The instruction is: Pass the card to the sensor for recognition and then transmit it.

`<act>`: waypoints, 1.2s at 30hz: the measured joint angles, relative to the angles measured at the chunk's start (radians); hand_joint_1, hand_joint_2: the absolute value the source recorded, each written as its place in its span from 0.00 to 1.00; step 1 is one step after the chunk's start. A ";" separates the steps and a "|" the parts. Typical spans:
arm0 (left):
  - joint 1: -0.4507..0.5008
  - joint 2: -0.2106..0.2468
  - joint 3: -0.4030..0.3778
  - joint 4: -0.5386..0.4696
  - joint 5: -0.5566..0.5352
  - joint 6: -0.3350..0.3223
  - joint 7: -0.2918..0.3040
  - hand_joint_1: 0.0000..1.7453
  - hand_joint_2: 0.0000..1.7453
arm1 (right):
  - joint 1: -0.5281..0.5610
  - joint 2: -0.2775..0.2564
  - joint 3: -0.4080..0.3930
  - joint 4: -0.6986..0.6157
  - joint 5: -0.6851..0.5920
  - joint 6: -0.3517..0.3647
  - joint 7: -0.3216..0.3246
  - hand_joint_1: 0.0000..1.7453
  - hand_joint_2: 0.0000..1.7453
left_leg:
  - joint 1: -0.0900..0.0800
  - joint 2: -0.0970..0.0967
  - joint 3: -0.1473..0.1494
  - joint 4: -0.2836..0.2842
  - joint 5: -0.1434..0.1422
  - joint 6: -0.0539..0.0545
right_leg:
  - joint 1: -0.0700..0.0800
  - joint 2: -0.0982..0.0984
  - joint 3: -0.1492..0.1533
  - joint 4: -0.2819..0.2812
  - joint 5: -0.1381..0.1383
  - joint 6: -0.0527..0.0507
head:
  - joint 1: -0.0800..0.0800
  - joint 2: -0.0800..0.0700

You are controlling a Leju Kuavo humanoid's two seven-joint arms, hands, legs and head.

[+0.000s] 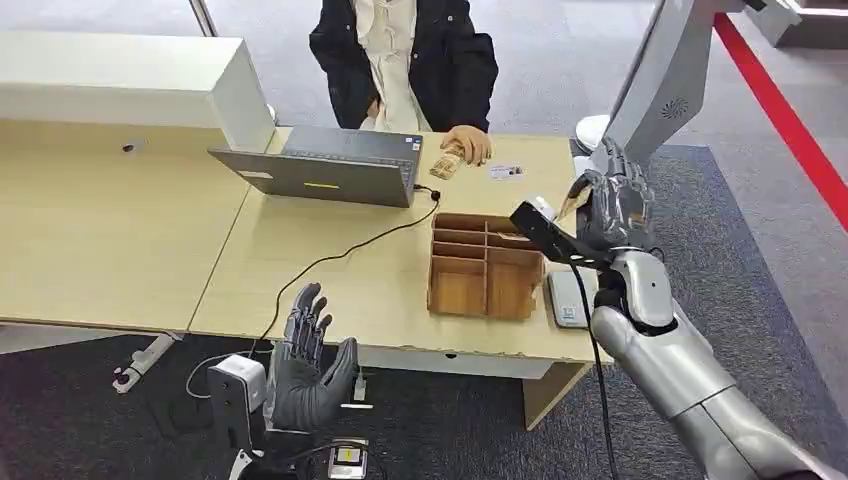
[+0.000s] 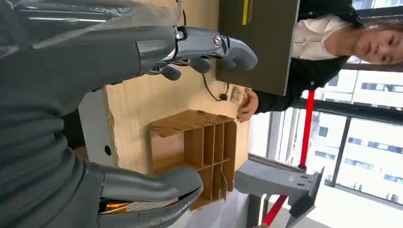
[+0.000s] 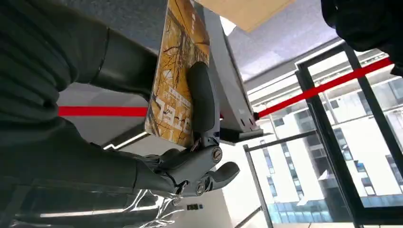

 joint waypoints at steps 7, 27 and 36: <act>-0.005 0.000 0.000 0.000 -0.002 0.000 0.022 0.00 1.00 | 0.009 -0.002 -0.006 0.084 -0.003 0.003 0.036 1.00 1.00 | 0.000 0.000 0.000 0.000 0.000 0.000 | 0.000 0.000 0.000 0.000 0.000 0.000 | 0.000 0.000; -0.019 0.002 -0.006 -0.016 -0.008 -0.001 0.062 0.00 1.00 | 0.131 -0.074 -0.110 0.071 0.023 0.048 0.104 1.00 1.00 | 0.000 0.000 0.000 0.000 0.000 0.000 | 0.000 0.000 0.000 0.000 0.000 0.000 | 0.000 0.000; -0.029 0.003 -0.009 -0.017 0.000 -0.031 0.071 0.00 1.00 | 0.190 -0.091 -0.145 0.024 0.009 0.093 0.119 1.00 1.00 | 0.000 0.000 0.000 0.000 0.000 0.000 | 0.000 0.000 0.000 0.000 0.000 0.000 | 0.000 0.000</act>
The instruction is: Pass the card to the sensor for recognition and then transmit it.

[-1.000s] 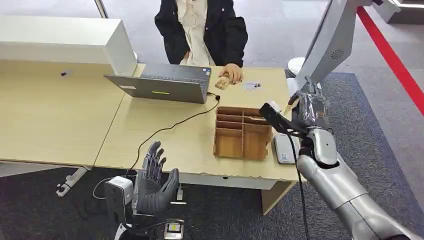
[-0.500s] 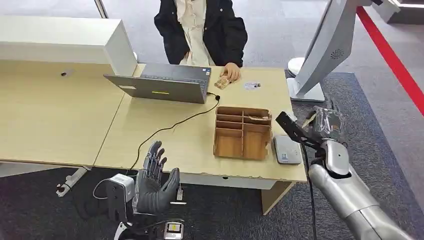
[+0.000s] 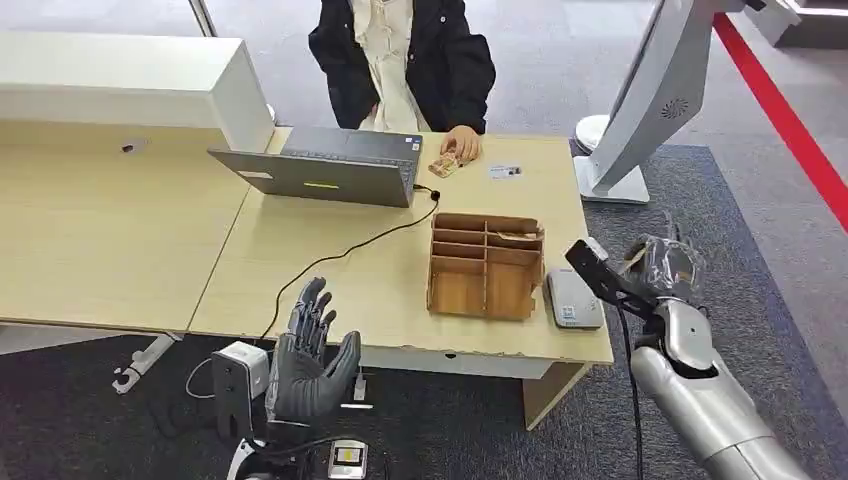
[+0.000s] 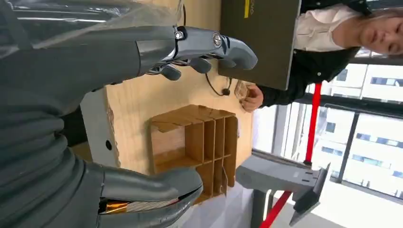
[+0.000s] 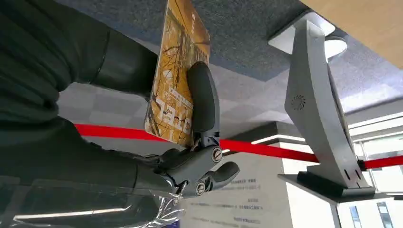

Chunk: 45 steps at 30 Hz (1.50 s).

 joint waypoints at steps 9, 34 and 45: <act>-0.012 0.000 -0.006 0.000 -0.001 -0.059 0.016 0.00 1.00 | 0.068 0.000 -0.027 -0.026 -0.019 0.005 0.006 1.00 1.00 | 0.000 0.000 0.000 0.000 0.000 0.000 | 0.000 0.000 0.000 0.000 0.000 0.000 | 0.000 0.000; -0.029 0.000 -0.021 0.003 -0.006 -0.094 0.022 0.00 1.00 | -0.022 0.135 0.002 0.133 -0.101 -0.068 -0.112 1.00 1.00 | 0.000 0.000 0.000 0.000 0.000 0.000 | 0.000 0.000 0.000 0.001 0.000 0.000 | 0.000 0.000; -0.028 0.000 -0.021 0.003 -0.008 -0.078 0.022 0.00 1.00 | -0.081 0.195 0.027 0.299 -0.163 -0.065 -0.138 1.00 1.00 | 0.000 0.000 0.000 0.000 0.000 0.000 | 0.000 0.000 0.000 0.001 0.000 0.000 | 0.000 0.000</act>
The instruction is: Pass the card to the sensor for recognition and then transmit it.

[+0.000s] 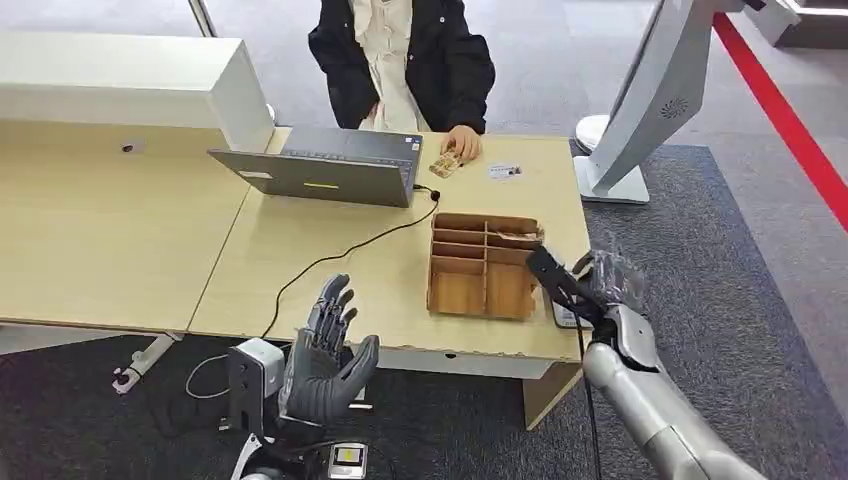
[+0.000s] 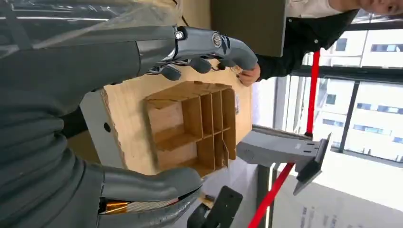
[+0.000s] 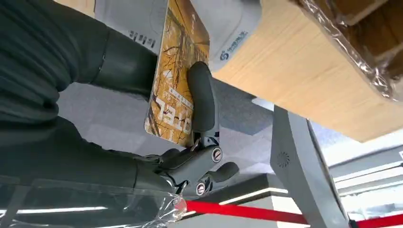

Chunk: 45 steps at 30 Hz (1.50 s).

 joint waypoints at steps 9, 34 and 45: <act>0.005 0.001 0.000 0.000 -0.001 0.005 0.001 0.00 1.00 | -0.013 0.013 0.008 0.102 -0.034 -0.005 0.005 1.00 1.00 | 0.000 0.000 0.001 0.000 0.000 0.000 | 0.000 0.000 0.001 0.000 0.000 0.000 | 0.000 0.000; 0.004 0.005 0.000 0.000 -0.016 0.013 0.007 0.00 1.00 | -0.037 0.030 0.018 0.105 -0.050 -0.066 -0.045 1.00 1.00 | 0.000 0.000 0.004 0.000 0.000 0.000 | 0.000 0.000 0.005 0.000 0.000 0.000 | 0.000 0.000; 0.004 0.005 0.000 0.000 -0.016 0.028 -0.020 0.00 1.00 | -0.116 0.054 0.031 -0.009 -0.011 -0.072 -0.062 1.00 1.00 | 0.000 0.000 0.004 0.000 0.000 0.000 | 0.000 0.000 0.004 0.000 0.000 0.000 | 0.000 0.000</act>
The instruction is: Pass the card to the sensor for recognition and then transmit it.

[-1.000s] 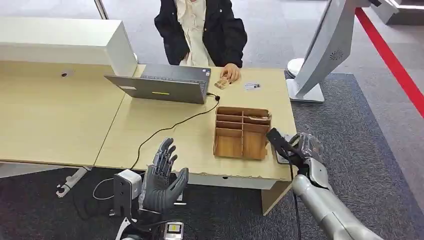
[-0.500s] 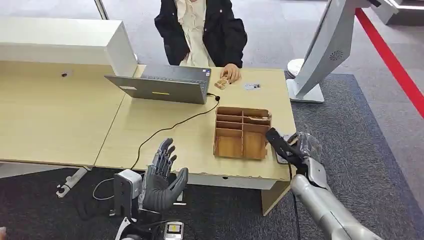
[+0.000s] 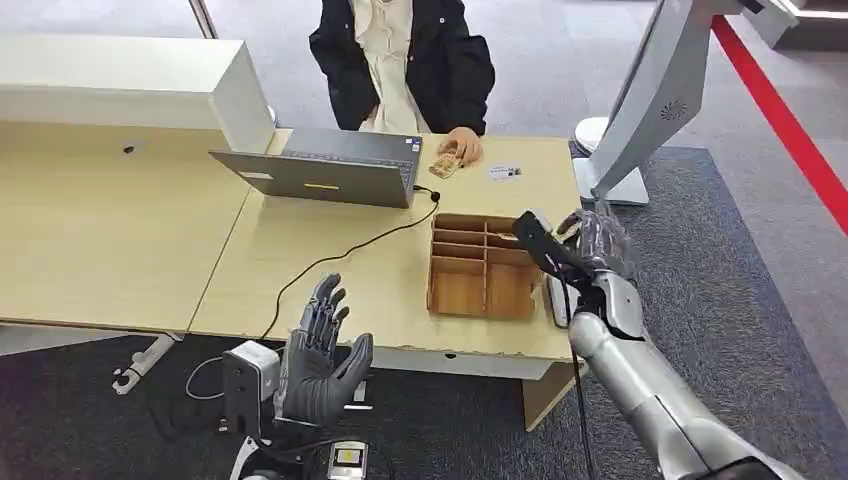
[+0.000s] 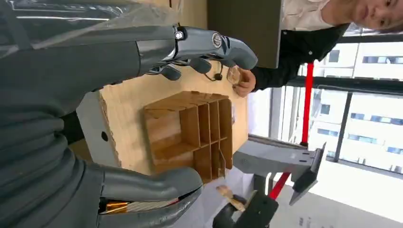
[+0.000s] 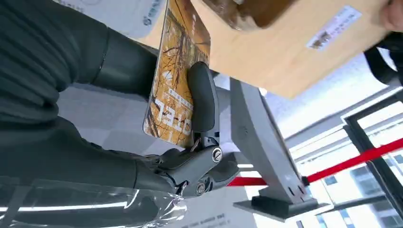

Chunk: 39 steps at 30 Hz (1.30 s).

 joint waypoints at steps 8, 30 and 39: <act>-0.006 -0.003 0.000 0.013 0.001 -0.029 -0.021 0.00 1.00 | -0.067 0.014 0.023 -0.082 0.064 0.060 0.010 1.00 1.00 | 0.000 0.000 0.000 0.000 0.000 0.000 | 0.000 0.000 0.000 0.000 0.000 0.000 | 0.000 0.000; -0.023 -0.029 0.001 0.049 0.000 -0.122 -0.032 0.00 1.00 | -0.357 0.129 0.165 0.045 0.085 0.275 0.007 1.00 1.00 | 0.000 0.000 -0.001 0.000 0.000 -0.001 | 0.000 0.000 -0.001 0.001 0.000 0.000 | 0.000 0.000; -0.023 -0.032 0.002 0.052 -0.002 -0.121 -0.032 0.00 1.00 | -0.435 0.182 0.209 0.160 0.083 0.265 0.013 1.00 1.00 | 0.000 0.000 -0.001 0.000 0.000 -0.001 | 0.000 0.000 -0.001 0.001 0.000 0.000 | 0.000 0.000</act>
